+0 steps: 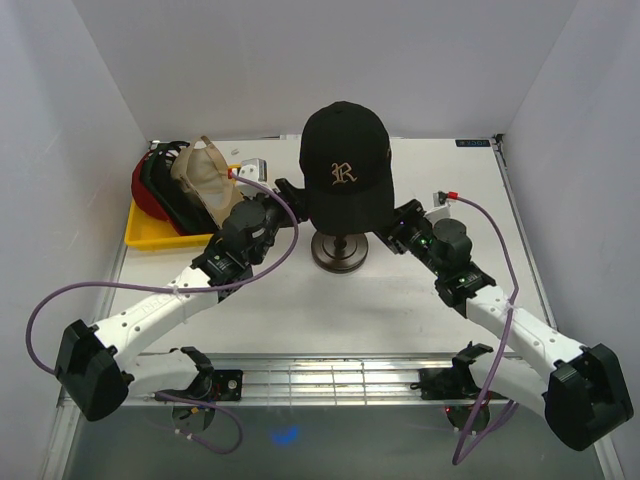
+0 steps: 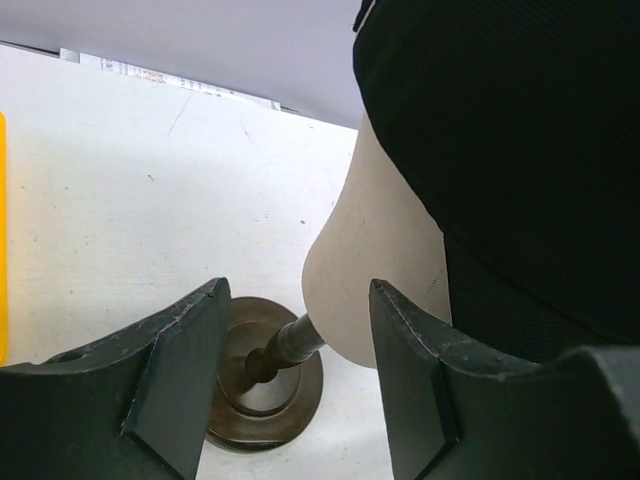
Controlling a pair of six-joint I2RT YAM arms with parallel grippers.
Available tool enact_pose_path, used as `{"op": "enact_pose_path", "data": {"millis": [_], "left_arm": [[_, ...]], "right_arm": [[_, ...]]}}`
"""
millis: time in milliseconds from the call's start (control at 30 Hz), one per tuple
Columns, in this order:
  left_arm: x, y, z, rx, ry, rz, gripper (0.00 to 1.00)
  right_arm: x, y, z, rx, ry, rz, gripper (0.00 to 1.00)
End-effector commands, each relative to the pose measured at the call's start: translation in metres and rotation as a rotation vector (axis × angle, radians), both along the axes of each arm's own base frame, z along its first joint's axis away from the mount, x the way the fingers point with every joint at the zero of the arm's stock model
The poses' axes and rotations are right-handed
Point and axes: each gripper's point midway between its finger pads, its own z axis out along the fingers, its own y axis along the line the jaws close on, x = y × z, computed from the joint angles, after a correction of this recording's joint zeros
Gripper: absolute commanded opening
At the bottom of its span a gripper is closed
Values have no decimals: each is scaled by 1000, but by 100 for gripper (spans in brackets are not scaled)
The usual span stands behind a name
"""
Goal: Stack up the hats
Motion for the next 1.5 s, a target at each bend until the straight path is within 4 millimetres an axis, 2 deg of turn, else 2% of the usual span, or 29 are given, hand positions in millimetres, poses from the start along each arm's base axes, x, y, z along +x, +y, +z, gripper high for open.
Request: {"op": "enact_pose_path", "data": {"millis": [0,200,333,400,433,500,533,633,767,800,1000,1067,1167,1467], "left_arm": [[-6,7,17,-39,-17,-14,68],[-12,21,23,-49,-24,-5,69],[-15,28,27,-61,-23,-3,69],[-16,30,28,-64,-19,-6,69],[-18,31,31,-69,-20,-6,69],[-19,33,32,-73,-7,-4,69],[-19,33,36,-78,-11,-5,69],[-22,34,46,-93,-27,-15,69],[-20,31,68,-94,-52,-31,72],[-21,30,63,-76,-28,-34,72],[-20,26,69,-86,-31,-49,73],[-20,23,67,-91,-23,-60,74],[-20,18,68,-97,-23,-81,75],[-15,8,71,-105,-23,-109,75]], "right_arm": [[0,-4,38,33,-95,-24,61],[-3,-36,25,-15,-29,-141,63],[-2,-63,42,8,-68,-193,66],[-5,-67,48,21,-79,-171,66],[-3,-77,53,28,-89,-194,66],[-6,-81,57,53,-88,-174,68],[-4,-90,61,63,-105,-193,70],[-6,-92,79,127,-188,-149,77],[-14,-80,100,211,-272,-18,82],[-15,-77,104,230,-281,1,82],[-15,-70,127,243,-371,65,83],[-19,-67,140,259,-401,95,83],[-16,-64,149,244,-415,116,82],[-12,-52,154,248,-411,187,80]]}}
